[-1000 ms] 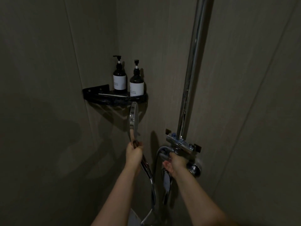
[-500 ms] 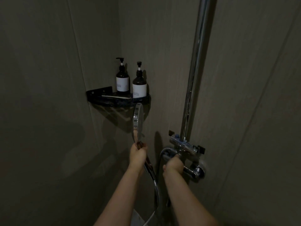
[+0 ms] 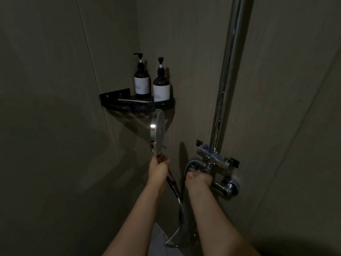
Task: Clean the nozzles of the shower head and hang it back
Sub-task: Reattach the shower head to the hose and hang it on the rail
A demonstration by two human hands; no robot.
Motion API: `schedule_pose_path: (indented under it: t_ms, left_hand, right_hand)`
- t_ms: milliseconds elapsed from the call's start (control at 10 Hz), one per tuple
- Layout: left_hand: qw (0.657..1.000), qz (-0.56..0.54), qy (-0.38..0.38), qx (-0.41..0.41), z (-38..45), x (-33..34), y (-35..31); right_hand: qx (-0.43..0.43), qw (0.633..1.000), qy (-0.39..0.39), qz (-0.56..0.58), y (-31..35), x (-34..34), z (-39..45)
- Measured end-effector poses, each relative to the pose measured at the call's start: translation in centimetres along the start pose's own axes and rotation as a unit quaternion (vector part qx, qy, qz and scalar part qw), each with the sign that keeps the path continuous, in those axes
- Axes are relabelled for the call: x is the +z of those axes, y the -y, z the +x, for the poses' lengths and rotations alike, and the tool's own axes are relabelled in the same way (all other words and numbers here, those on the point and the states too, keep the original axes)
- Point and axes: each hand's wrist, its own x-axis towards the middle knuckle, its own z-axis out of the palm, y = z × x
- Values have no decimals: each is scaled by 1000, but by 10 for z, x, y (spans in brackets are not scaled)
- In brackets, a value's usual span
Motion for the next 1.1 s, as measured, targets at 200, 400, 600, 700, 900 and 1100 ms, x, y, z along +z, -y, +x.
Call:
schedule_pose_path:
  t_ms: [200,400,600,700,900,1100]
  left_hand:
    - [999,9,27,16,-8,11,3]
    - [998,42,39,-8,-9,9,8]
    - [996,93,9,-3,-9,9,8]
    - [995,98,11,4,-14,9,7]
    - [991,123,28,35,-21,4,4]
    - [981,168,84,53,-31,0,1]
  right_hand:
    - [-35,999,-10,-1,6,-6,-3]
    - [95,965,91,225,11,-22,5]
    - [-27,997,-53,-48,5,-59,3]
    - [-143,957,-74,-242,-21,-82,6]
    - [-120,924,-32,-361,-66,-87,16]
    - [-133,897,-40,-419,-63,-87,7]
